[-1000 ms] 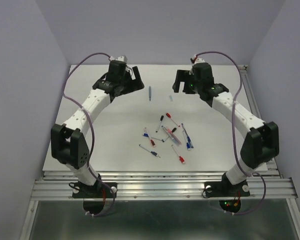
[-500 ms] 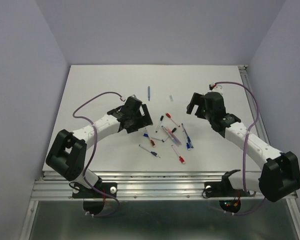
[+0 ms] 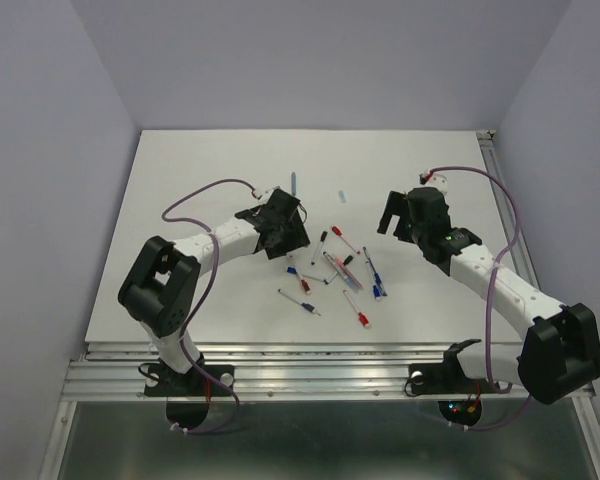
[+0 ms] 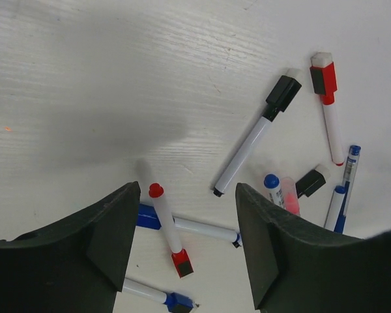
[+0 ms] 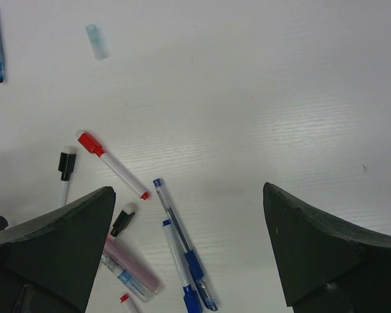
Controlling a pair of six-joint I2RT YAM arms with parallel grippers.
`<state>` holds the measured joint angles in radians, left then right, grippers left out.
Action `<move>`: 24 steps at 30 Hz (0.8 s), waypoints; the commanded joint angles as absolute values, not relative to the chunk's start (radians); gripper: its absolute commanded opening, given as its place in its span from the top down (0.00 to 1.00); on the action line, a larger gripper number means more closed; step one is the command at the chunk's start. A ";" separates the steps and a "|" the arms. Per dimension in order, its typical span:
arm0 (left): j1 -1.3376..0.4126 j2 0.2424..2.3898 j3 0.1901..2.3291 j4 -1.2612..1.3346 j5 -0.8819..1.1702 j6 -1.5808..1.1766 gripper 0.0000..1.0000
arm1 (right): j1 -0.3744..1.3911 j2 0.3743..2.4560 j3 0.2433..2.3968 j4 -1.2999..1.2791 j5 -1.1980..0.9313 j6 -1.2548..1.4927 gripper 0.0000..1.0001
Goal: Open the pen caps
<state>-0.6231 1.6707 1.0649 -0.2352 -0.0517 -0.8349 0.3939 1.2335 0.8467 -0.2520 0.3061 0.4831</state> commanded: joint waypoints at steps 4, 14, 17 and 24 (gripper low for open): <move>-0.666 1.738 1.164 -0.330 -0.163 -0.824 0.33 | 0.394 1.224 0.873 -0.278 0.370 0.476 0.00; -0.689 1.773 1.184 -0.397 -0.206 -0.839 0.36 | 0.396 1.221 0.867 -0.288 0.422 0.492 0.00; -0.695 1.776 1.184 -0.402 -0.206 -0.842 0.36 | 0.396 1.223 0.861 -0.284 0.420 0.491 0.00; -0.716 1.796 1.201 -0.408 -0.207 -0.850 0.51 | 0.396 1.235 0.865 -0.291 0.422 0.492 0.00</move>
<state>-0.7017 1.7874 1.1496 -0.3767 -0.1772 -0.8379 0.3939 1.2339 0.8467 -0.2893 0.3897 0.4873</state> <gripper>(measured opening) 0.526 0.999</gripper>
